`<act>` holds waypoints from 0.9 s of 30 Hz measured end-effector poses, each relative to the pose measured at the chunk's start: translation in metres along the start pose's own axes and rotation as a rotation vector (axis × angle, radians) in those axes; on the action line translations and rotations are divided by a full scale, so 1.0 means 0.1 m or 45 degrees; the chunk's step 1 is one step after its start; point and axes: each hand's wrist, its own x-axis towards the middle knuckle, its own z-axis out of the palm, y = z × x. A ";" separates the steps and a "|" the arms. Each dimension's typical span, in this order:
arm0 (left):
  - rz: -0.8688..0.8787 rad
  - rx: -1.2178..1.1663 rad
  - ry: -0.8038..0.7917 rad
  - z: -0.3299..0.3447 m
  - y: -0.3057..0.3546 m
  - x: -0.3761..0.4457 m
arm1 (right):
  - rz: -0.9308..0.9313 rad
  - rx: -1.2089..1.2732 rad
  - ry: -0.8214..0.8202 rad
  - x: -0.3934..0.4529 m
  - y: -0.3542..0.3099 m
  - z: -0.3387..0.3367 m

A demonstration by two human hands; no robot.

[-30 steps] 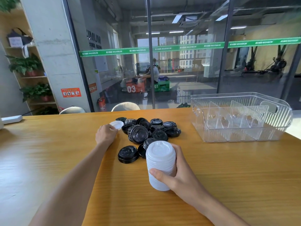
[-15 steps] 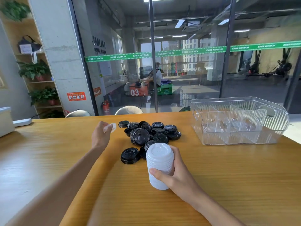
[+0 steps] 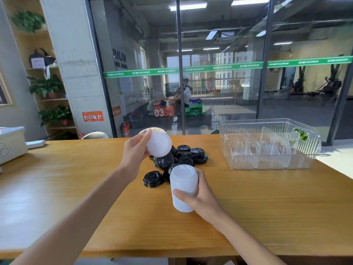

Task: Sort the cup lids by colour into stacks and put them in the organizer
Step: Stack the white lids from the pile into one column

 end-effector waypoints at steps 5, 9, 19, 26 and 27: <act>0.044 0.129 -0.208 0.30 0.17 -0.21 | 0.013 -0.004 0.022 -0.02 -0.03 0.00; 0.135 0.394 -0.444 0.50 0.17 -0.27 | 0.025 0.007 0.011 -0.02 -0.04 0.00; 0.078 0.657 -0.763 0.66 0.02 -0.17 | -0.004 0.001 -0.009 -0.05 -0.12 -0.01; -0.031 0.695 -0.831 0.54 0.04 -0.12 | 0.035 0.108 0.006 -0.06 -0.12 -0.02; -0.039 0.677 -0.857 0.54 0.04 -0.13 | 0.024 0.134 0.016 -0.06 -0.13 -0.02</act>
